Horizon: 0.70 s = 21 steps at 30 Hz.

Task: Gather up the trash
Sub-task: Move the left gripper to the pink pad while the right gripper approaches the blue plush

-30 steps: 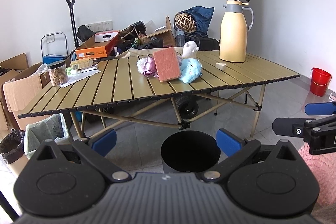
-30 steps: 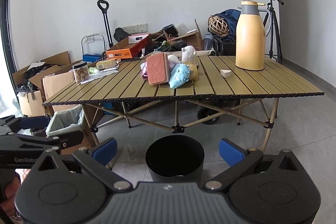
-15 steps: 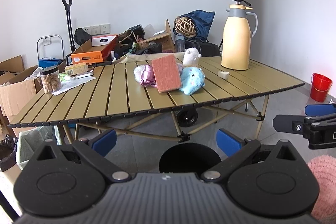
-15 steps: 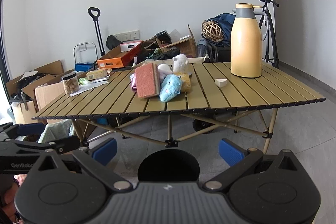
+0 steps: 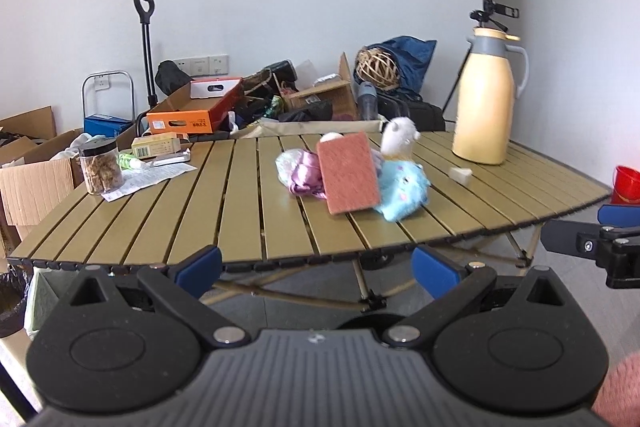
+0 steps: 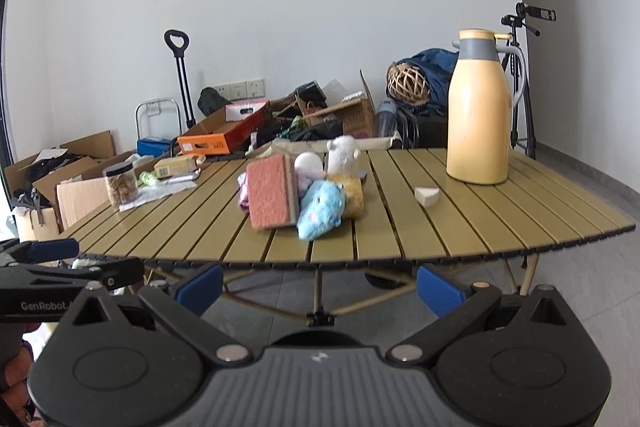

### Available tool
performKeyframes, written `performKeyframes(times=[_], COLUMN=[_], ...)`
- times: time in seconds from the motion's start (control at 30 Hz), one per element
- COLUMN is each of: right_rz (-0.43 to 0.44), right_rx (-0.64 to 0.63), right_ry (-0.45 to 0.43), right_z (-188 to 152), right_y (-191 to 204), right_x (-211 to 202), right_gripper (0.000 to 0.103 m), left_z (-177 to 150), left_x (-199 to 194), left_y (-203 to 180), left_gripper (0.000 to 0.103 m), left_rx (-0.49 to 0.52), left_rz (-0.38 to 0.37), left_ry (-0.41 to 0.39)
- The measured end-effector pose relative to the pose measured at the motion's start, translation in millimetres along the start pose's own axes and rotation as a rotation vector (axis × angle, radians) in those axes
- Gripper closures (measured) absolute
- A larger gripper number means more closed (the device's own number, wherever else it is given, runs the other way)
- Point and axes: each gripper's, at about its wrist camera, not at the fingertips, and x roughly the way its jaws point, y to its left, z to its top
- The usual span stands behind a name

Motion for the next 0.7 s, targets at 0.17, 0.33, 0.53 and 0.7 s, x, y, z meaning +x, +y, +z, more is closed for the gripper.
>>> performKeyframes(times=[0.17, 0.33, 0.53, 0.7], right_rz=[0.001, 0.003, 0.004, -0.016], right_rx=[0.01, 0.013, 0.017, 0.027], right_ry=[-0.024, -0.046, -0.061, -0.082], right_z=[11, 19, 28, 34], right_y=[-3, -4, -5, -11], right_x=[27, 52, 83, 107], right_gripper=[0.0, 0.0, 0.0, 0.0], left_z=[12, 24, 39, 52], left_x=[22, 45, 76, 102], left_y=[5, 10, 15, 14], left_gripper=[0.0, 0.0, 0.0, 0.0], left_rx=[-0.025, -0.061, -0.11, -0.135], left_rz=[0.017, 0.025, 0.024, 0.031], left_ry=[-0.019, -0.03, -0.035, -0.051])
